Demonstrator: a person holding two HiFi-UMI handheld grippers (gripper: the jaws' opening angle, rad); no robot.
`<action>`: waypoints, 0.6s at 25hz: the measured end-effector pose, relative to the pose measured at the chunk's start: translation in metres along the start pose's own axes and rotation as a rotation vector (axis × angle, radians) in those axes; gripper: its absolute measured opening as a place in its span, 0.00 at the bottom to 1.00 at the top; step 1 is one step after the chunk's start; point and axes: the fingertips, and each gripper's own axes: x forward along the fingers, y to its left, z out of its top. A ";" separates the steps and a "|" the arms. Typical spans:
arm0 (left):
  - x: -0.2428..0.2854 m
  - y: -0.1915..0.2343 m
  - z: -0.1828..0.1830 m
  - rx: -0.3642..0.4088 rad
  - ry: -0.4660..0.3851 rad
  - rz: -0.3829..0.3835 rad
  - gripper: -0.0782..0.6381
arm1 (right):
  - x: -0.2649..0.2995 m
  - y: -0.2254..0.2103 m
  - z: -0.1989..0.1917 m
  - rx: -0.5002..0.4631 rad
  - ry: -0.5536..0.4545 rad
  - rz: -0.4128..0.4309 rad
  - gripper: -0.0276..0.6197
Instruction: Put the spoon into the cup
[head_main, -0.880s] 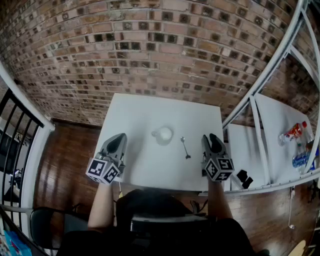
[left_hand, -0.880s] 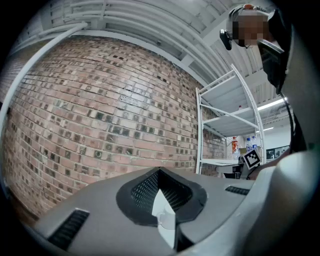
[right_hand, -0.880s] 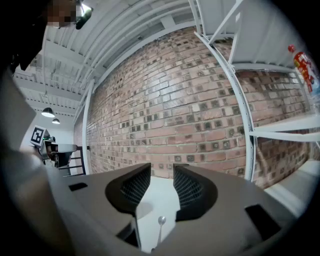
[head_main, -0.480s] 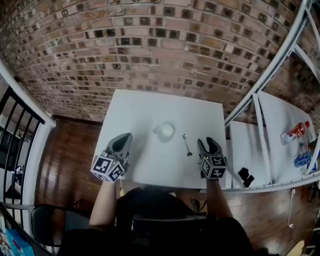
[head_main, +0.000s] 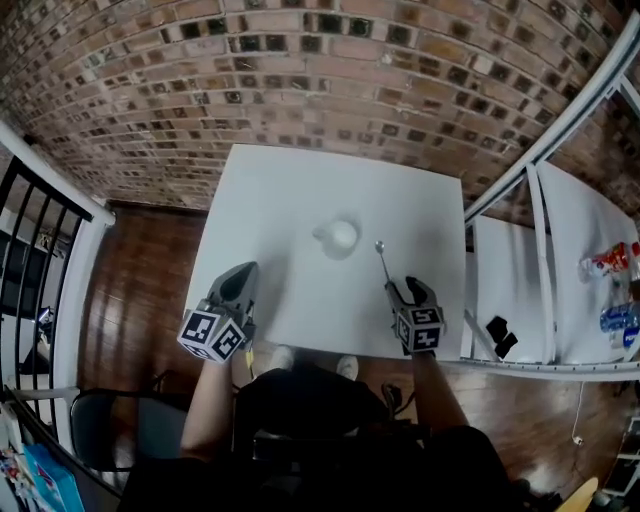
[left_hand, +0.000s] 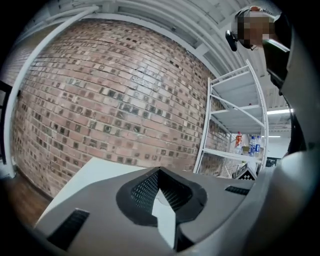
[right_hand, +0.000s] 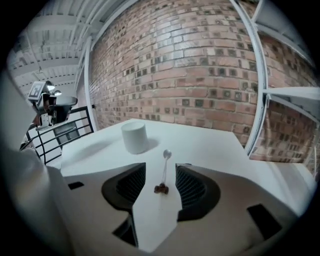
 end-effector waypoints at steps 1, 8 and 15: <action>-0.002 0.003 -0.004 -0.003 0.010 0.008 0.11 | 0.005 0.002 -0.009 -0.008 0.027 0.003 0.34; -0.018 0.021 -0.013 -0.005 0.043 0.060 0.11 | 0.035 0.003 -0.035 -0.098 0.160 0.011 0.34; -0.026 0.028 -0.012 -0.028 0.041 0.080 0.11 | 0.050 -0.002 -0.050 -0.063 0.223 -0.016 0.34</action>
